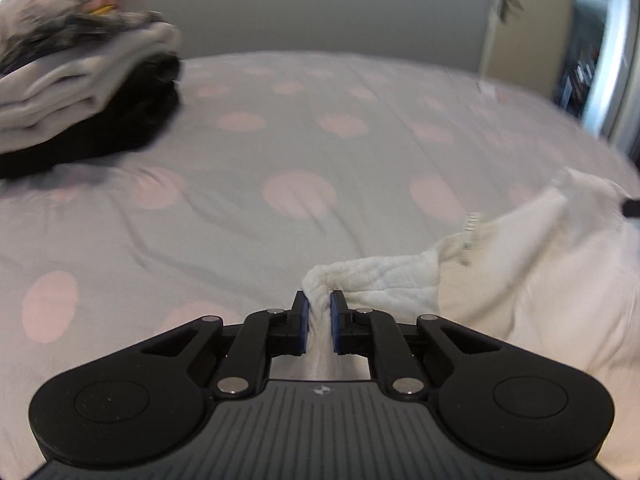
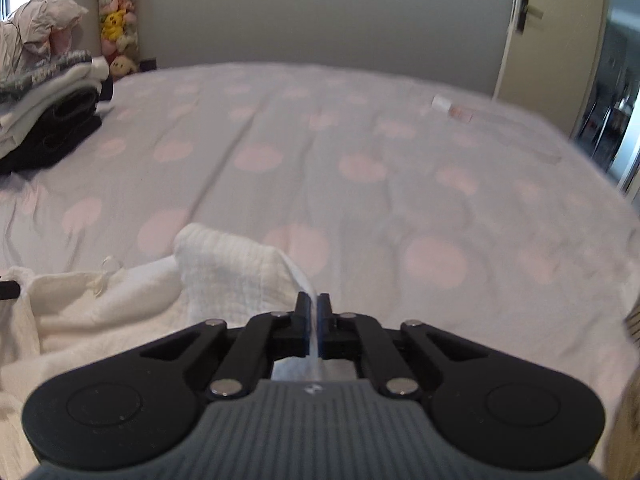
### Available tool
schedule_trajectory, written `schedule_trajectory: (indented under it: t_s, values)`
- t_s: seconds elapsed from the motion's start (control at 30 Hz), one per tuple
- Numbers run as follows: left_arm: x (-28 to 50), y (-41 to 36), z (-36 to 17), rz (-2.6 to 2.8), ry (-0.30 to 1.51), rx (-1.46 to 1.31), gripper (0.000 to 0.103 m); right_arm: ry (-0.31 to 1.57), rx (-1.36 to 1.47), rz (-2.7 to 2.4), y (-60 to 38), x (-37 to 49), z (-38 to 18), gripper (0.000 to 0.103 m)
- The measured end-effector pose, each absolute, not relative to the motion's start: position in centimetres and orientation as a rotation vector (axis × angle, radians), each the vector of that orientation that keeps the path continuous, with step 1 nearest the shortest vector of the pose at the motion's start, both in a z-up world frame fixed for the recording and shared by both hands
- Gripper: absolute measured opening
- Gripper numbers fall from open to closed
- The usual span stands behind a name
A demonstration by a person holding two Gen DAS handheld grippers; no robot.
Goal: Fold clothes
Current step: 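Lift the shirt with both grippers and shake it out in the air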
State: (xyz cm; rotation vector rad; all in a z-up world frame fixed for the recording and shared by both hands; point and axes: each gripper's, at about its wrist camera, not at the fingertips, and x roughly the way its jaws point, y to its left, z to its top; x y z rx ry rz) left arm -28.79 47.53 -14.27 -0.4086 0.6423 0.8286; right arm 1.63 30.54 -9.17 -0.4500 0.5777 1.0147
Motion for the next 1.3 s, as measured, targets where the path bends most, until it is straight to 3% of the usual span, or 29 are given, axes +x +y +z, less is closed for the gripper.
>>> schedule_trajectory:
  t_s: [0.53,1.0,1.3]
  values:
    - [-36.6,43.1,-1.9,0.867,0.095,-0.466,0.012,-0.11,-0.318,1.01,24.5,-9.6,16.1,0.003]
    - [-42.5,35.6,18.3,0.937,-0.25,-0.22,0.011,-0.3,-0.091,1.006,12.4,-13.1,26.2,0.003]
    - [-43.9,27.6,26.6,0.892,-0.374,-0.018,0.01,-0.401,0.077,0.993,3.1,-14.4,31.0,0.003]
